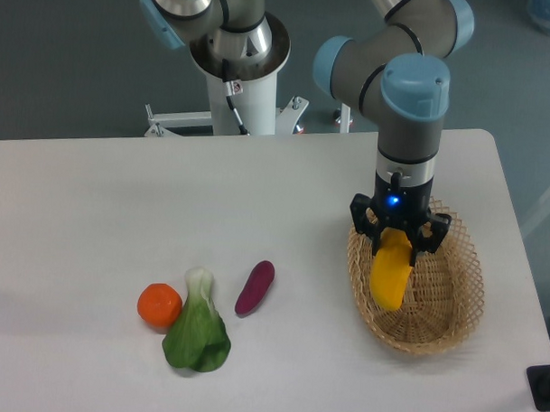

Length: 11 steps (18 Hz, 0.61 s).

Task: Place the mango in the basket
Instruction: 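Lower the yellow mango into the wicker basket with the gripper, then open the gripper to release the mango and lift away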

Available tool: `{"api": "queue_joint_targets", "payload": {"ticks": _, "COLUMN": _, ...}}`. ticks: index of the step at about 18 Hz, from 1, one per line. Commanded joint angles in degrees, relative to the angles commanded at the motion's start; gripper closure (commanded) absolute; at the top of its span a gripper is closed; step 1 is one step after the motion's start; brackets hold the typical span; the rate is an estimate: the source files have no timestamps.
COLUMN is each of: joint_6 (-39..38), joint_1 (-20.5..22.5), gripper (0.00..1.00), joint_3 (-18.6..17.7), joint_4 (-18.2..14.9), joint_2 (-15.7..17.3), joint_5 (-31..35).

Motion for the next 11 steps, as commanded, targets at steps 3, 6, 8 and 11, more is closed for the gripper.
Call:
{"api": "queue_joint_targets", "payload": {"ticks": 3, "joint_6": 4.8, "joint_1": 3.0, "gripper": 0.39, "joint_3": -2.0, "joint_4": 0.2, "joint_2": -1.0, "joint_5": -0.1}}
{"api": "queue_joint_targets", "payload": {"ticks": 6, "joint_6": 11.6, "joint_1": 4.6, "gripper": 0.39, "joint_3": -2.8, "joint_4": 0.2, "joint_2": -3.2, "joint_5": 0.0}}
{"api": "queue_joint_targets", "payload": {"ticks": 8, "joint_6": 12.8, "joint_1": 4.6, "gripper": 0.39, "joint_3": -3.4, "joint_4": 0.2, "joint_2": -4.7, "joint_5": 0.3}}
{"api": "queue_joint_targets", "payload": {"ticks": 11, "joint_6": 12.8, "joint_1": 4.7, "gripper": 0.39, "joint_3": -4.8, "joint_4": 0.2, "joint_2": -5.1, "joint_5": 0.3}}
